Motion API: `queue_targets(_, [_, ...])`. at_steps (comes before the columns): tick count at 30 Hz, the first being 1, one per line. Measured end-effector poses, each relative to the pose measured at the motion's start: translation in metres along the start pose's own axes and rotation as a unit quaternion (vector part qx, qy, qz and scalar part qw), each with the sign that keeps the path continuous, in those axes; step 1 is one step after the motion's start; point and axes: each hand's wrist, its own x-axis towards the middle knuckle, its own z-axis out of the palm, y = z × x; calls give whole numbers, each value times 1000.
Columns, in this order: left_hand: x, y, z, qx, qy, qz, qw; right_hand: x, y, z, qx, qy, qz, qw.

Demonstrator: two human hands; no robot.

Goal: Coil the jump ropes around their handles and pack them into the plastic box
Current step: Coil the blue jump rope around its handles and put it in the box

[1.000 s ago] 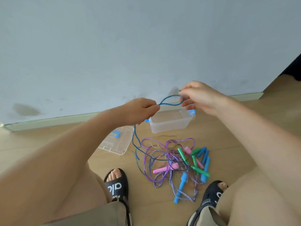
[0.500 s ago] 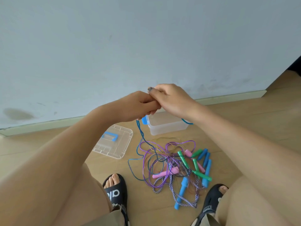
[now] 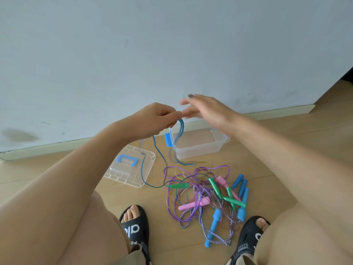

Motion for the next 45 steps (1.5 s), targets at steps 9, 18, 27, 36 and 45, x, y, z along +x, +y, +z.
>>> queue_targets(9, [-1, 0, -6, -27, -11, -29, 999, 4, 4, -3, -193, 99, -129, 968])
queue_targets(18, [-11, -6, -17, 10, 37, -46, 998, 13, 38, -53, -241, 136, 58, 959])
queue_targets(27, [-10, 15, -2, 24, 36, 27, 999, 1, 0, 12, -102, -34, -69, 992])
queue_targets(36, [-14, 17, -7, 14, 34, 53, 998, 3, 3, 22, -80, 5, -119, 990])
queue_targets(45, [-14, 2, -14, 22, 13, 12, 1000, 2, -1, 5, -79, 16, -103, 991])
